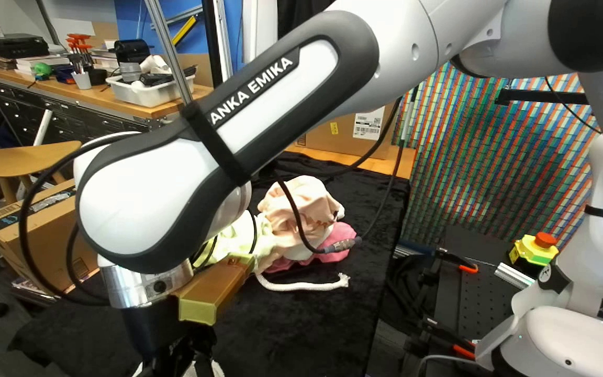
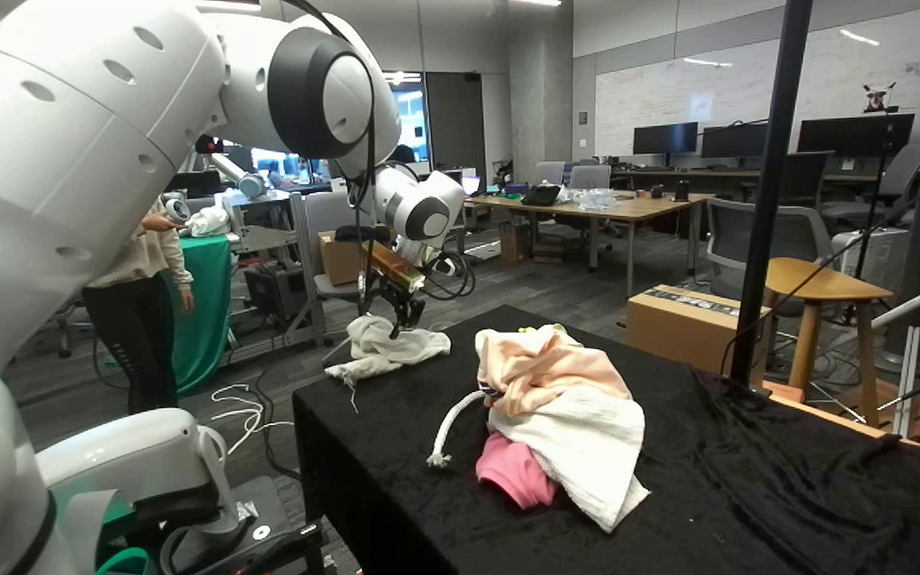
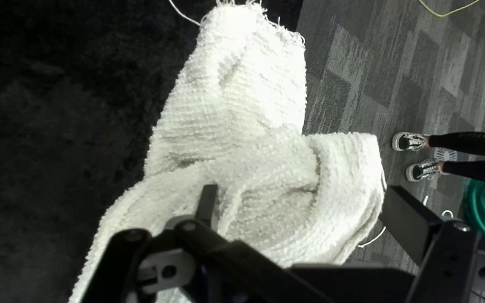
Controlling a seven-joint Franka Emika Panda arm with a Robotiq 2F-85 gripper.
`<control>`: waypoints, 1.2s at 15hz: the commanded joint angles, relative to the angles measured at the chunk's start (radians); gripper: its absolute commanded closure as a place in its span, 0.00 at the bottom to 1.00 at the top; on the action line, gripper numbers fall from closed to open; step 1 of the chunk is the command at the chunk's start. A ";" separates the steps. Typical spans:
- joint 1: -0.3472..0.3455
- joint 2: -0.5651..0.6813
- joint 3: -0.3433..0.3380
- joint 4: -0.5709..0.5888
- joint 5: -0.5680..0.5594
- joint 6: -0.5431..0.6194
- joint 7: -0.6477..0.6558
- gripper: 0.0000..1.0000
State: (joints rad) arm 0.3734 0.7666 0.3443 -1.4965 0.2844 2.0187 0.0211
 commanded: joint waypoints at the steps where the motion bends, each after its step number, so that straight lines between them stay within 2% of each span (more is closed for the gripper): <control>1: 0.024 0.033 -0.008 0.055 0.005 -0.023 0.035 0.00; 7: 0.041 0.047 -0.015 0.072 -0.005 -0.022 0.066 0.00; 12: 0.071 0.051 -0.056 0.070 -0.057 -0.004 0.121 0.00; 13: 0.074 0.050 -0.061 0.068 -0.063 -0.002 0.128 0.11; 14: 0.077 0.041 -0.064 0.059 -0.071 -0.001 0.134 0.26; 18: 0.080 0.033 -0.071 0.050 -0.089 0.006 0.146 0.56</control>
State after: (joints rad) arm 0.4390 0.8031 0.2856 -1.4604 0.2134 2.0230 0.1431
